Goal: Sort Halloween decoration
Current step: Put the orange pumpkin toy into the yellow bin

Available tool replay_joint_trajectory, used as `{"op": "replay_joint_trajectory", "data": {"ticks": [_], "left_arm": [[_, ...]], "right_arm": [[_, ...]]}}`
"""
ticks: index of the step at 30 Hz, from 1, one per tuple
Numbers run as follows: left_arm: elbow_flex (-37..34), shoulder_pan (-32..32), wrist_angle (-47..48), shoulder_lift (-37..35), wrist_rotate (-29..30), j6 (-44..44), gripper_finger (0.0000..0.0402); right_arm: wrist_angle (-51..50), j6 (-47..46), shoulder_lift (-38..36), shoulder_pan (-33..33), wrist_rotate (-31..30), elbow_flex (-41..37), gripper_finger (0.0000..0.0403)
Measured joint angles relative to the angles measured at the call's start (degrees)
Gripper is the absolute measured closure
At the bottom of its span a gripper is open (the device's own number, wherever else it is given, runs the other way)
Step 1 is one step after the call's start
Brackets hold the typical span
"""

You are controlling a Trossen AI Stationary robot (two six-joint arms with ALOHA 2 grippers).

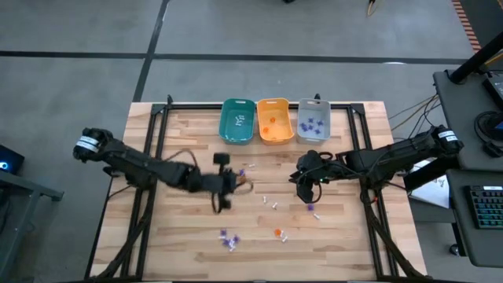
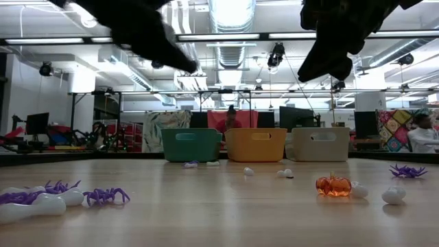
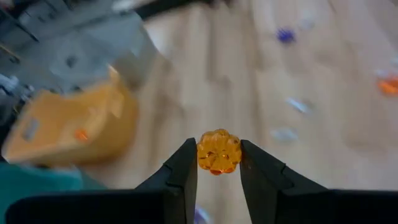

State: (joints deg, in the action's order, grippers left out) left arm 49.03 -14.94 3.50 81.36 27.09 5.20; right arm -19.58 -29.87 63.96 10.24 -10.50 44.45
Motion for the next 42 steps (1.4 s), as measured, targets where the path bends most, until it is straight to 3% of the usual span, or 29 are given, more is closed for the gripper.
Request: {"op": "replay_joint_trajectory", "data": {"ticks": [6,12,15,21,34,42], "left_arm": [[0.0,14.7,-15.0,1.7,-9.8,9.2,0.0327],[0.0,27.8,-28.1,5.7,-23.0,5.6,0.0327],[0.4,32.0,-31.4,7.9,-26.5,3.7,0.0327],[6.1,36.2,-27.6,12.8,-26.8,4.6,0.0327],[25.0,39.7,-6.2,26.0,-28.8,10.5,0.0327],[28.5,40.5,-4.0,29.6,-29.4,10.8,0.0327]], "right_arm": [[-0.1,0.4,0.0,0.0,0.0,0.0,0.0335],[0.0,0.5,0.0,0.0,-0.8,0.0,0.0335],[0.0,0.5,0.0,0.0,-2.7,0.0,0.0335],[0.1,0.5,0.0,0.0,-3.5,0.0,0.0335],[0.1,0.4,0.0,0.0,-6.1,0.0,0.0335],[0.0,0.5,0.0,0.0,-6.1,0.0,0.0335]]}}
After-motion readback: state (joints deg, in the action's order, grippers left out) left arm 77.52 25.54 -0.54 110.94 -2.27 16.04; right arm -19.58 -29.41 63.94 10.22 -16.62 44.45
